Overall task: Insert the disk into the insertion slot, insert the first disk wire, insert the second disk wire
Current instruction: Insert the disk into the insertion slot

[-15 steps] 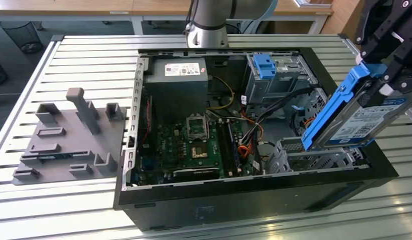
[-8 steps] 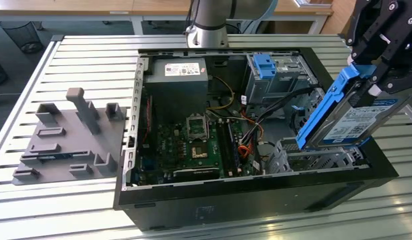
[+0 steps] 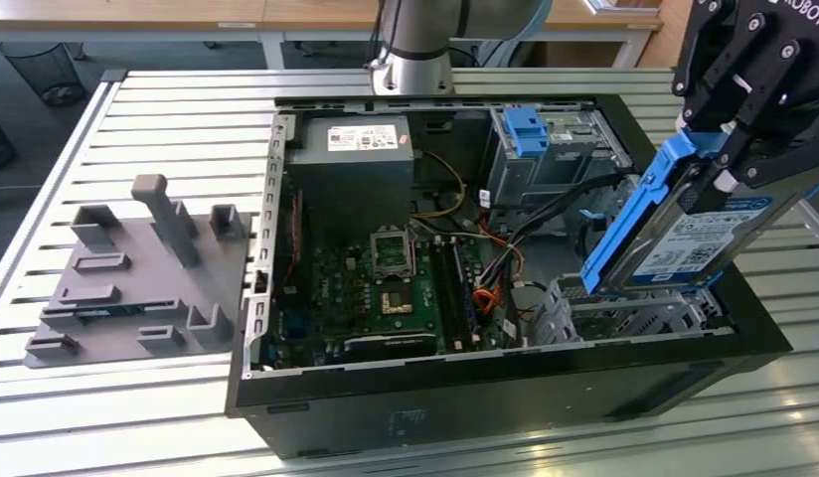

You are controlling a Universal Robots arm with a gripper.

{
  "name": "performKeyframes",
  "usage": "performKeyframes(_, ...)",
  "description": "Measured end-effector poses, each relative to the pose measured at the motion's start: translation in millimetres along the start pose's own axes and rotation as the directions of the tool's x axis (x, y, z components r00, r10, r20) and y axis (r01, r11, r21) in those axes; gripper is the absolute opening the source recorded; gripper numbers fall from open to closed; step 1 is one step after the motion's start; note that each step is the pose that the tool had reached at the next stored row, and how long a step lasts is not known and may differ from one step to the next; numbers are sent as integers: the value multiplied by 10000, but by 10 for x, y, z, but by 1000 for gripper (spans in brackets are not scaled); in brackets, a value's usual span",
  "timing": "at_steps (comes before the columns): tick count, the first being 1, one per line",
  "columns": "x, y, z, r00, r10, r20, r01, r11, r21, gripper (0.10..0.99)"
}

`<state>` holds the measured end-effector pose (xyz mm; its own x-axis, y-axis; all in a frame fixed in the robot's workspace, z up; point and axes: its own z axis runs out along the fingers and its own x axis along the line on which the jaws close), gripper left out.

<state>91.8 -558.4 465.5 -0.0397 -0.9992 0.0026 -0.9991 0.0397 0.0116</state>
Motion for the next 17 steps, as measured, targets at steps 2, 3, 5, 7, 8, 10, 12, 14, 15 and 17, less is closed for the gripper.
performKeyframes(2, -11, 8, 16, 10000, 0, 1, 0, 10000, 14, 369)
performKeyframes(3, -16, 14, 23, 10000, 0, 1, 0, 10000, 21, 369)
performKeyframes(5, -26, 27, 40, 10000, 0, 3, 0, 10000, 34, 369)
performKeyframes(7, -38, 42, 58, 10000, 0, 2, 0, 10000, 45, 369)
performKeyframes(8, -44, 48, 67, 10000, 0, 3, 0, 10000, 47, 369)
performKeyframes(10, -56, 55, 85, 10000, 0, 2, 0, 10000, 49, 369)
performKeyframes(12, -70, 57, 103, 10000, -1, 3, 1, 10000, 50, 369)
performKeyframes(14, -82, 60, 119, 10000, -4, 2, 4, 10000, 50, 369)
performKeyframes(15, -89, 61, 129, 10000, -9, 3, 9, 10000, 50, 369)
performKeyframes(17, -93, 61, 144, 10000, -13, 3, 13, 10000, 50, 369)
